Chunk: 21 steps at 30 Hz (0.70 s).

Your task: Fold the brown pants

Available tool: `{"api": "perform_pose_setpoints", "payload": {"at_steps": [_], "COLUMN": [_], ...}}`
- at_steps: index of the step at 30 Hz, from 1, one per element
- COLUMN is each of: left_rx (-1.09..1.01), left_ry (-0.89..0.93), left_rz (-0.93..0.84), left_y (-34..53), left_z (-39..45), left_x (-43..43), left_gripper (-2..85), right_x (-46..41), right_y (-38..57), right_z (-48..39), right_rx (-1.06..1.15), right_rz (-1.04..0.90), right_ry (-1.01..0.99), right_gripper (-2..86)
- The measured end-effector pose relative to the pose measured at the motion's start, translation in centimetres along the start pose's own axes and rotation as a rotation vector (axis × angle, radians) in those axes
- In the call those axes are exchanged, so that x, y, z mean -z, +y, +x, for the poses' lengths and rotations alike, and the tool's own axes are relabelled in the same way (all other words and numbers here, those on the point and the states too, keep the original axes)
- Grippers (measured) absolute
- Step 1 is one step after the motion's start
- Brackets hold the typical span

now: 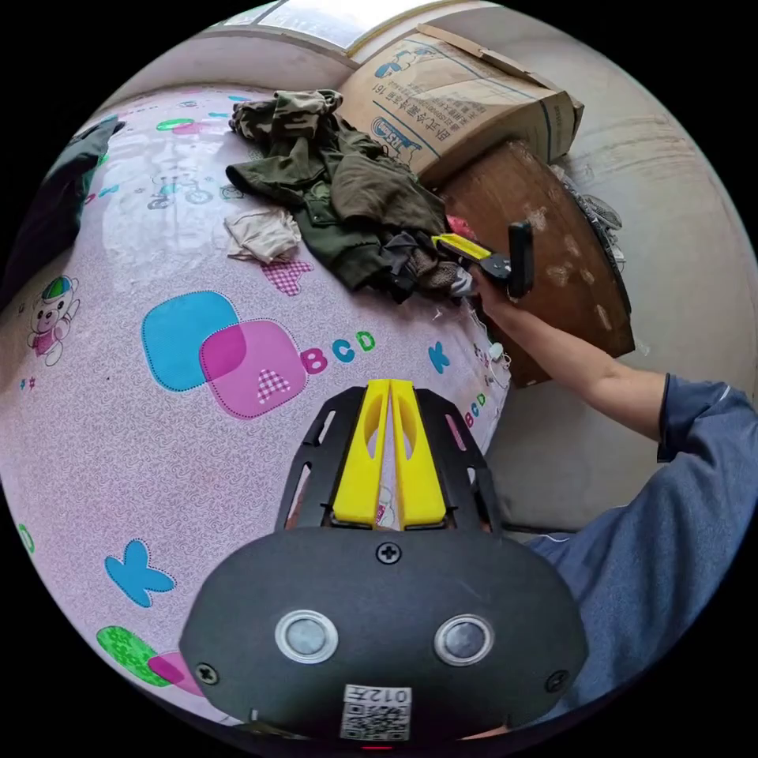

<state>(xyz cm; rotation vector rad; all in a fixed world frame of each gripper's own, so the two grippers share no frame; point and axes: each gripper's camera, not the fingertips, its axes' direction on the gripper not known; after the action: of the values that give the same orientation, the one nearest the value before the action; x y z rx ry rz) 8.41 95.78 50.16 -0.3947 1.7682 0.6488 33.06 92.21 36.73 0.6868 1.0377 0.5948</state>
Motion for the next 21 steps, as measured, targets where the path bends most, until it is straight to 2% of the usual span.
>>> {"api": "perform_pose_setpoints", "payload": {"at_steps": [12, 17, 21], "left_rx": [0.049, -0.028, -0.177], "left_ry": [-0.075, -0.167, -0.366], "left_rz": [-0.095, -0.111, -0.080], "left_y": [2.8, 2.5, -0.3], "left_z": [-2.8, -2.8, -1.2], "left_x": [-10.5, -14.0, -17.1], "left_gripper": [0.5, 0.7, 1.6], "right_x": [-2.5, -2.0, 0.6], "right_y": [-4.1, -5.3, -5.3], "right_z": [-3.8, -1.5, 3.6], "right_rx": [0.379, 0.318, 0.143], "right_rz": [0.055, 0.066, 0.113], "right_ry": [-0.009, -0.034, -0.187], "right_gripper": [9.0, 4.7, 2.8]}}
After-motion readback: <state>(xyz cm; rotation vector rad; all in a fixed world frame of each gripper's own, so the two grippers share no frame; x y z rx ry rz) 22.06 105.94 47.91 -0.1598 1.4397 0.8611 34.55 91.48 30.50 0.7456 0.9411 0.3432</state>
